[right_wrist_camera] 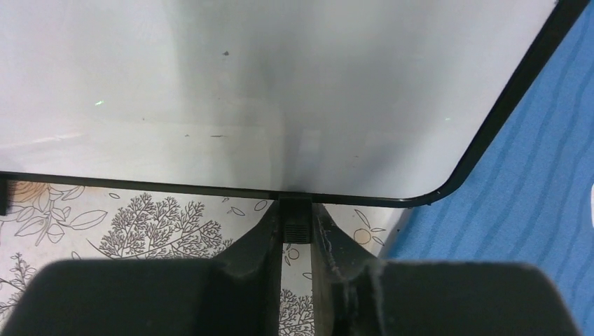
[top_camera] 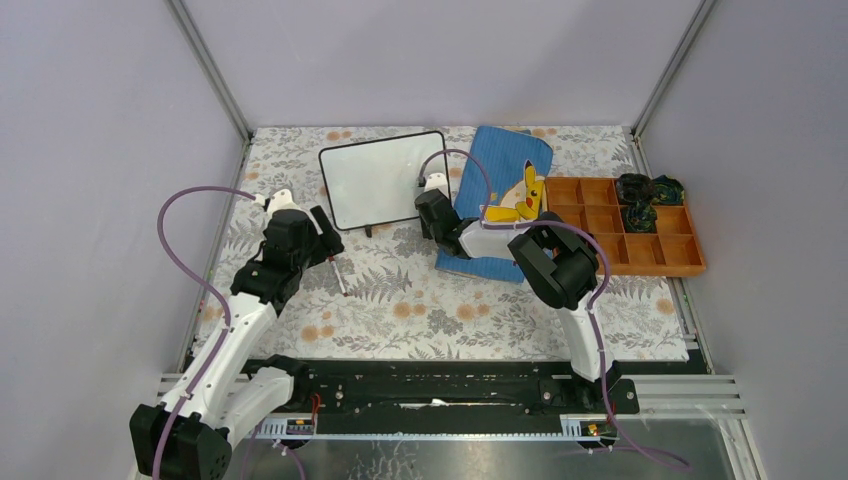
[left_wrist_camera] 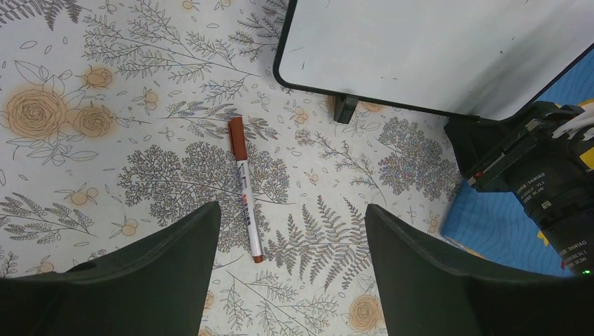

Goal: Write a sentence on the whiteboard
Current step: Move the whiteboard stand to the center of the board.

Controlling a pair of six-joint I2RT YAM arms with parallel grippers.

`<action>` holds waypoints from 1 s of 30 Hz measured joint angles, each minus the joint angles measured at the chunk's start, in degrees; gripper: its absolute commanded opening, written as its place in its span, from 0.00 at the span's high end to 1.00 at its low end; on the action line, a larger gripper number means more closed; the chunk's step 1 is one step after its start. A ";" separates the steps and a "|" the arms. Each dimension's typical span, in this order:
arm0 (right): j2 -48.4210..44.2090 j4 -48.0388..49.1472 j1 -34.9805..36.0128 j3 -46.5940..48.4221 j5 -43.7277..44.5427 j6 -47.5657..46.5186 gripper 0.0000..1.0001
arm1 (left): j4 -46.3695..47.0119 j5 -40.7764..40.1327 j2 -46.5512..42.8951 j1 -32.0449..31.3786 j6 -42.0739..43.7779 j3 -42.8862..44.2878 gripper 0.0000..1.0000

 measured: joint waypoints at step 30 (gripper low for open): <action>-12.26 3.72 5.46 -18.27 1.46 -0.52 1.00 | 0.09 0.22 -0.83 0.00 -0.39 0.00 0.18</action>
